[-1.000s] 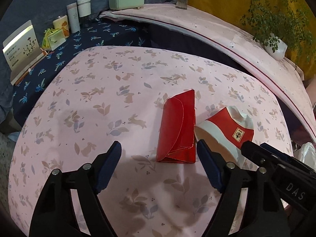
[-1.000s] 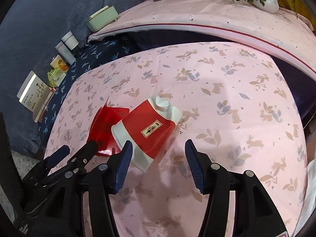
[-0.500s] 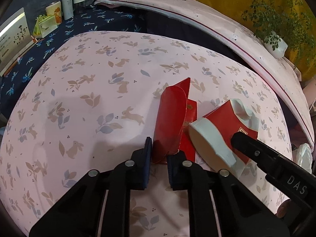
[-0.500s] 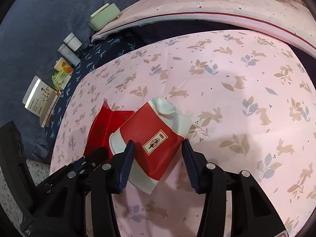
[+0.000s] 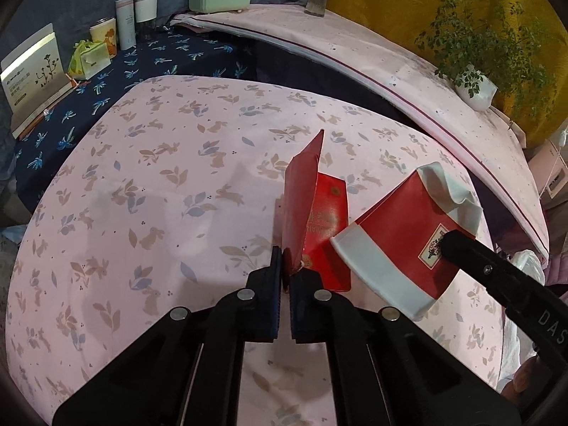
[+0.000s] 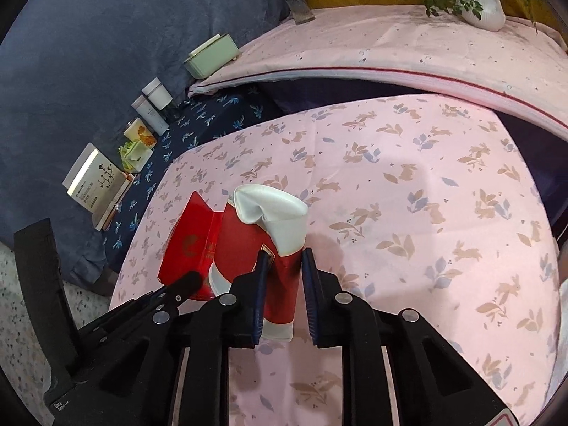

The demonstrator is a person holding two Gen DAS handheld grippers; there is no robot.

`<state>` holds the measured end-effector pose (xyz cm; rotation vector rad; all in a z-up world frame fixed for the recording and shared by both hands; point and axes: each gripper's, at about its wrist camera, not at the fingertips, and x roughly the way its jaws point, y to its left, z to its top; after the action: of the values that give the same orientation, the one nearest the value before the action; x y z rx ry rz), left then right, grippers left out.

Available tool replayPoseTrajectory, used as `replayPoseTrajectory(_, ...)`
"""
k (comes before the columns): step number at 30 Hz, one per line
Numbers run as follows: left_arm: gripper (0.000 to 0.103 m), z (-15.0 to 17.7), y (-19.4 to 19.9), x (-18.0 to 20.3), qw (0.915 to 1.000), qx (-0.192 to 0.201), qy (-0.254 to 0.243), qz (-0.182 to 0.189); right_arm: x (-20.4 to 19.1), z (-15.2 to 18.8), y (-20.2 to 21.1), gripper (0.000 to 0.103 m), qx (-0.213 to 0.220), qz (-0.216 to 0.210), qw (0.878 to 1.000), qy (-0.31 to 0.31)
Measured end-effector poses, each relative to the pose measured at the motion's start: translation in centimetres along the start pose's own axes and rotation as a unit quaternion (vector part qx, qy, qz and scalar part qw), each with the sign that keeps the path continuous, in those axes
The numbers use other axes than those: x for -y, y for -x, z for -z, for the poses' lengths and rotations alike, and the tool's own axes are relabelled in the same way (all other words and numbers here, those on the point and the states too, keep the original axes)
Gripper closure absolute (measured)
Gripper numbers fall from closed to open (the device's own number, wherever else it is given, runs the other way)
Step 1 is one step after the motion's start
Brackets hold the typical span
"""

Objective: Collect trash
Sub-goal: 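Grasp the red envelope with the left gripper while the right gripper grasps the red-white cup, then carry the envelope and cup over the bin and open both grippers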

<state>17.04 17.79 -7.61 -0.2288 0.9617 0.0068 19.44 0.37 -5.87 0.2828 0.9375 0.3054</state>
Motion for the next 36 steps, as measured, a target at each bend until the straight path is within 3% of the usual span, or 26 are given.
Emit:
replayPoseTrajectory(5,0.100,1.0,2.8,3.0,0.9997,0.015,-0.017,0.013,1.3,0.9,4.6,0.086,0.031,0.031,0.999,0.010)
replayPoseTrajectory(16,0.102,5.2,6.5,11.6,0.9953,0.028,-0.073,0.056,8.7,3.9,14.4,0.086,0.084,0.099,0.991,-0.014)
replayPoseTrajectory(23,0.102,7.1,7.3,16.1,0.9906,0.023,-0.110,0.077,13.6,6.0,17.3,0.086,0.094,0.135,0.985,-0.047)
replayPoseTrajectory(36,0.102,9.9,8.6,27.7,0.9740,0.013,-0.178,0.139,21.9,7.6,21.3,0.086,0.106,0.237,0.964,-0.065)
